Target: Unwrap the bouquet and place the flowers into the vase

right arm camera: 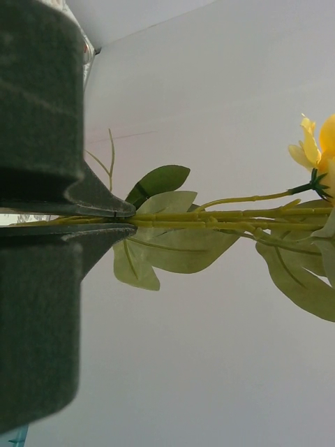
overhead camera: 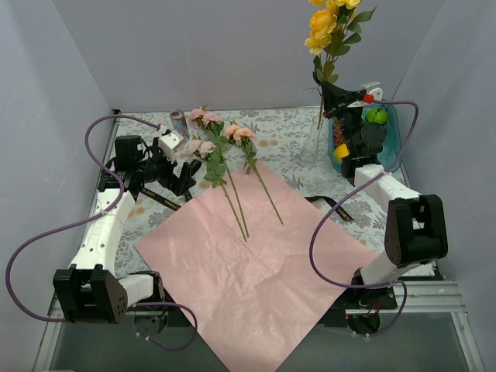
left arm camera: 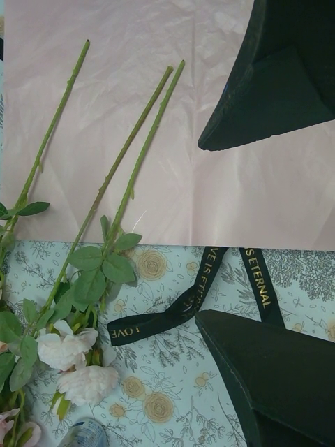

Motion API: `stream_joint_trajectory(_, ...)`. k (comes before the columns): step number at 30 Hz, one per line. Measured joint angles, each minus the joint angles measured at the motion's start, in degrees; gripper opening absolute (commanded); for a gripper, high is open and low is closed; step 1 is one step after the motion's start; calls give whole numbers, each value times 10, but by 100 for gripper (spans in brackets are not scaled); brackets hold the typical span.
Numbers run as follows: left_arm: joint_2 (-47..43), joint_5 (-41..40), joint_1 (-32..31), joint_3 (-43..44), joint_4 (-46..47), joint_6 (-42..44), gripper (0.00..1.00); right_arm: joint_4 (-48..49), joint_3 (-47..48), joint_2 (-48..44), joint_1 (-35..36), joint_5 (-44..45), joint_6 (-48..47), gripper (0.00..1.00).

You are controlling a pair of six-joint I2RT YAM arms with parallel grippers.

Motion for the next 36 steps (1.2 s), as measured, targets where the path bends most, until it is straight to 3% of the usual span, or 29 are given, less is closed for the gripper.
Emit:
stream_joint_trajectory(10, 0, -3, 0, 3, -7, -1, 98, 58, -12, 44, -11, -21, 29, 2)
stream_joint_trajectory(13, 0, -9, 0, 7, -15, 2, 98, 59, -27, 55, -11, -21, 34, 7)
stream_joint_trajectory(16, 0, -16, 0, 7, -16, 6, 98, 59, -42, 64, -11, -20, 37, 33)
stream_joint_trajectory(17, 0, -16, 0, 7, -16, 7, 98, 60, -46, 66, -11, -20, 38, 53)
stream_joint_trajectory(20, 0, -17, 0, 7, -17, 7, 98, 62, -56, 70, -11, -19, 39, 82)
stream_joint_trajectory(23, 0, -16, 0, 8, -19, 6, 98, 63, -58, 71, -11, -21, 37, 88)
stream_joint_trajectory(31, 0, -13, 0, 9, -21, 6, 98, 71, -60, 67, -11, -24, 32, 91)
stream_joint_trajectory(36, -1, -12, 0, 9, -20, 6, 98, 53, -96, 9, -11, -31, 17, 98)
